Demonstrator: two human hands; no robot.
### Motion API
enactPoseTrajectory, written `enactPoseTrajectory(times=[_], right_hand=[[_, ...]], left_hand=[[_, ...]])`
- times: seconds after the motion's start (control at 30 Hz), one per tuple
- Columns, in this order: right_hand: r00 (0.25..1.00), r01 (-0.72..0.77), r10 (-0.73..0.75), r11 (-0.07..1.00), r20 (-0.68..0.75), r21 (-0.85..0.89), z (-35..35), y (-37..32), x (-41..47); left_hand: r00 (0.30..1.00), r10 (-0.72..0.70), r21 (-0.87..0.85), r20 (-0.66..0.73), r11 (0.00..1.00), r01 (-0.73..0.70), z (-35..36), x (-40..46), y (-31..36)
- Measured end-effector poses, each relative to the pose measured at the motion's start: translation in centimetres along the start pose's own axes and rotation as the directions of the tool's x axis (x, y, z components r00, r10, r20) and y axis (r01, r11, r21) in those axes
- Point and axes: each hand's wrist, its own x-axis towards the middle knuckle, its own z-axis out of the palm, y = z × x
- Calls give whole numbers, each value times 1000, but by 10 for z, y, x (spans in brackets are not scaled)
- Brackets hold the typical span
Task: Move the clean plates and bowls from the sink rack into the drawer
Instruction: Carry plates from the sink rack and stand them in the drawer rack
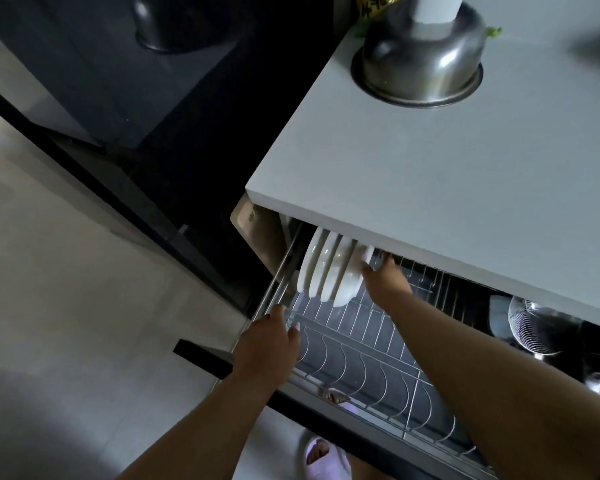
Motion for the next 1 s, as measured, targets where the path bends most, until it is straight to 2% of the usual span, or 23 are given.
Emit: enactPoseTrajectory(times=[0.17,0.33,0.53,0.83,1.0], right_hand=[[1000,-19,19,999,-16,41,-11,17,-29],[999,-34,39,992,-31,125,-24,37,-58],[976,-50,90,978,-196,201,-49,64,-92],[943,-24,109,965,-313,261,-108,89,-130],[936,-16,131,944,-328,329,-140,117,-151]], left_hand=[[991,131,-45,-3,990,-131,-13,0,35],[958,286,-6,-30,958,-286,-32,-9,70],[917,400,22,0,916,-400,-45,-23,108],[805,591,55,58,803,-594,-47,-46,183],[733,677,92,68,727,-680,-37,-61,231]])
